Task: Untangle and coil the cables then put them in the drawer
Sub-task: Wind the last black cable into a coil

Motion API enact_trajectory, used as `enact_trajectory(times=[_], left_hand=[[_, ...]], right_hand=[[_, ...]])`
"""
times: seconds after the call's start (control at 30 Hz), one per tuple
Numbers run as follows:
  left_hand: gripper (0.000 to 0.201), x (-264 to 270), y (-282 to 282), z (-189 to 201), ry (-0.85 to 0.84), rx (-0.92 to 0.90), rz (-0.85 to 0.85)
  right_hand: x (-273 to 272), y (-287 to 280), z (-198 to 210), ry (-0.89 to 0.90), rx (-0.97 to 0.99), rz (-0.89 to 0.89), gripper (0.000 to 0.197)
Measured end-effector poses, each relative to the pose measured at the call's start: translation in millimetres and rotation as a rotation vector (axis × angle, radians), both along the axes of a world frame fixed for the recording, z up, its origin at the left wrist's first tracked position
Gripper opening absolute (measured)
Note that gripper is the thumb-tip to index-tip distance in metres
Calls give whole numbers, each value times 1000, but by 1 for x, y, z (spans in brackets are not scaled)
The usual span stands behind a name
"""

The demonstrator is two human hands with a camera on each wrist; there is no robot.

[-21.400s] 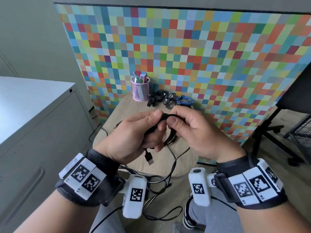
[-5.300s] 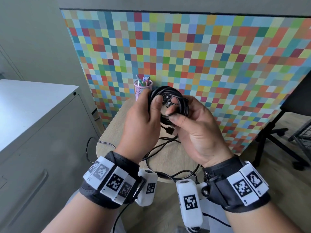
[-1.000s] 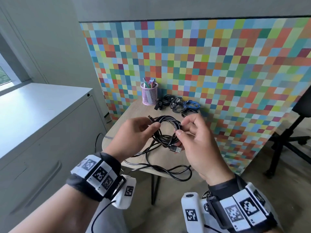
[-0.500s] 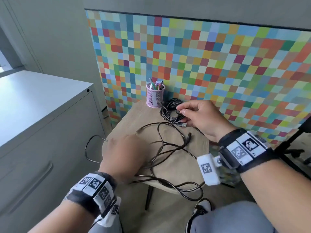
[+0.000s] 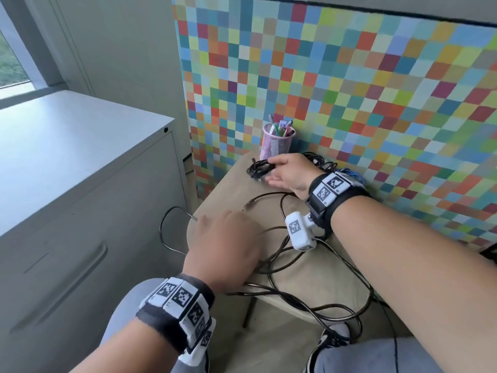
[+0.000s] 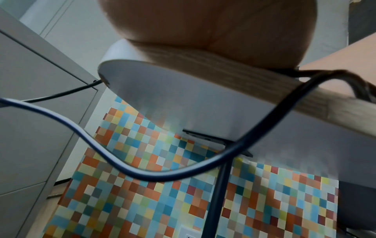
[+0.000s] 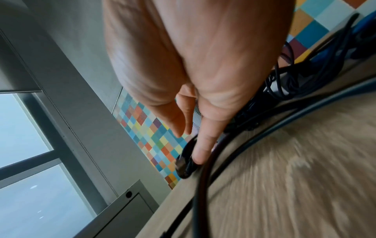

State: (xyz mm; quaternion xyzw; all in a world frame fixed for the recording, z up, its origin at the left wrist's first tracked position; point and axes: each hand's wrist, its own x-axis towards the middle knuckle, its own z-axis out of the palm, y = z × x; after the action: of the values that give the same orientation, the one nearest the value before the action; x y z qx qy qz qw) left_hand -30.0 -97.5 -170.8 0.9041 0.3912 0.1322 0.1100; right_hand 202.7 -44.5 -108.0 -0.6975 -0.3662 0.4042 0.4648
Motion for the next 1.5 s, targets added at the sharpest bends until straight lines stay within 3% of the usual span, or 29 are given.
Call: enact_trajectory(times=[0.1, 0.2, 0.33, 0.4, 0.47, 0.6, 0.7, 0.8, 0.87, 0.97, 1.07, 1.13, 1.3, 1.43, 1.5], left_hand=[[44, -1, 1, -1, -7, 2, -2], [40, -1, 2, -3, -33, 18, -5], [21, -2, 6, -8, -95, 43, 2], [14, -3, 7, -9, -123, 33, 11], [7, -2, 7, -10, -139, 13, 31], [3, -1, 5, -4, -244, -69, 97], [10, 1, 12, -2, -417, -227, 160], [11, 0, 15, -1, -607, -435, 149], [21, -2, 16, 1, -638, -498, 114], [34, -7, 17, 7, -530, -489, 37], [34, -10, 16, 9, -352, -447, -23], [30, -7, 15, 8, -272, -400, -36], [27, 0, 15, 4, -210, -260, -50], [52, 6, 5, 8, -133, -240, -128], [49, 14, -3, 8, -69, -164, -178]], right_hand=[[12, -4, 6, -130, 8, -5, 35], [31, -27, 17, -548, -64, 25, 14], [50, -77, 28, -953, -394, 278, 12], [56, -102, 22, -1040, -544, 377, 29], [59, -121, 9, -1005, -560, 374, 39], [59, -143, -9, -952, -426, 281, 14], [59, -155, -16, -882, -342, 328, 14], [57, -163, -22, -939, -288, 324, 10], [59, -166, -20, -906, -235, 263, 14], [68, -171, -6, -604, -58, 94, 11], [75, -181, 19, -235, 169, -86, 3], [77, -187, 35, -91, 290, -152, 6], [75, -192, 45, 67, 420, -210, 17], [68, -189, 47, 185, 535, -262, 14], [64, -187, 52, 220, 593, -291, 13]])
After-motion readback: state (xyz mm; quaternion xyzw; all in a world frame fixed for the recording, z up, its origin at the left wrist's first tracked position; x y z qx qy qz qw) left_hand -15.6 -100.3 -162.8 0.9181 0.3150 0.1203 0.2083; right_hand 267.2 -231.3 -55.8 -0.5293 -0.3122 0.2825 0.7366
